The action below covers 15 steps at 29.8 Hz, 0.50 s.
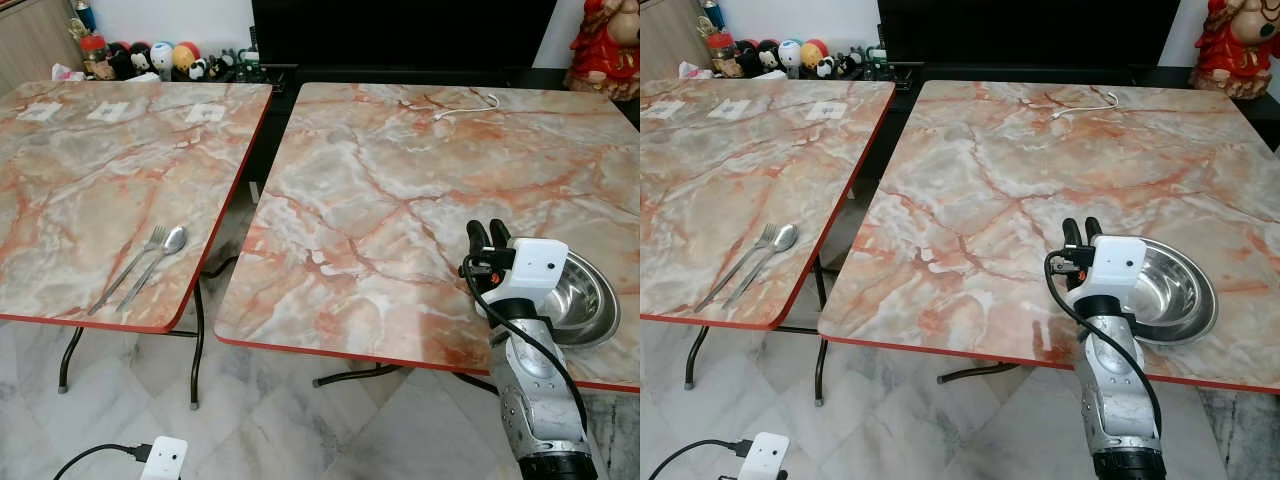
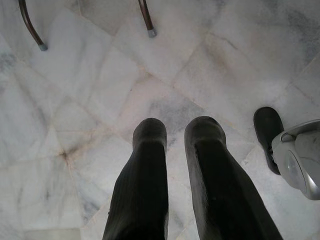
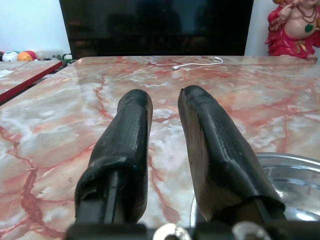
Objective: Setting the table
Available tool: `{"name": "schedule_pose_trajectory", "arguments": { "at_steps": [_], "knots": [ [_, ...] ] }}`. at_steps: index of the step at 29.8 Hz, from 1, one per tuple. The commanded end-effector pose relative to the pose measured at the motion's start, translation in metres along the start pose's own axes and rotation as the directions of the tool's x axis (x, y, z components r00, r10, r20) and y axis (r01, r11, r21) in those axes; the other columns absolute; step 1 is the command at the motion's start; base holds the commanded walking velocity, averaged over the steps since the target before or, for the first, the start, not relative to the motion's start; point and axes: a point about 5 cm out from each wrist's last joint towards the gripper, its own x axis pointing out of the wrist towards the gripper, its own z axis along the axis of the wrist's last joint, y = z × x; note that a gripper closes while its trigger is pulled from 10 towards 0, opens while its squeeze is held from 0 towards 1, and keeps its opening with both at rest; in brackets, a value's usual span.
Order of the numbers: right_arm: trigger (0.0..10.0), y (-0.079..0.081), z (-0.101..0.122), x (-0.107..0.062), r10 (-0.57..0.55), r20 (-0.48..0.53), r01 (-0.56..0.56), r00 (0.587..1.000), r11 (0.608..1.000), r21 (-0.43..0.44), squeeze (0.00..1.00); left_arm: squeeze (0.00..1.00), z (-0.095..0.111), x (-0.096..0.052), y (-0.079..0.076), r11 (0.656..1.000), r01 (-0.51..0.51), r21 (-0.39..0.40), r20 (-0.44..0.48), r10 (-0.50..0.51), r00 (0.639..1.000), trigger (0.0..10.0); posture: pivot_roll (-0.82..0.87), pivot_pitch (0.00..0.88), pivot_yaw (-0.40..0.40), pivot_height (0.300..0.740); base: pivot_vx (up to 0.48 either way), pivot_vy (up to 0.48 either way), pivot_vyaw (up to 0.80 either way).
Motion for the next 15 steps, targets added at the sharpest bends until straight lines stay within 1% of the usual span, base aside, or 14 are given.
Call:
{"name": "schedule_pose_trajectory", "arguments": {
  "at_steps": [1,15],
  "knots": [
    [10.0,-0.0002,0.0047,0.0020,-0.004,0.017,0.004,1.000,1.000,0.012,0.00,0.00,-0.0094,-0.0024,-0.0023,1.000,0.012,0.000,-0.033,-0.012,0.999,10.0,-0.09,0.059,0.028,0.740,0.000,0.000,0.00],
    [10.0,-0.0002,0.0047,0.0020,-0.004,0.017,0.004,1.000,1.000,0.012,0.00,0.00,-0.0094,-0.0024,-0.0023,1.000,0.012,0.000,-0.033,-0.012,0.999,10.0,-0.09,0.059,0.028,0.740,0.000,0.000,0.00]
  ]
}}
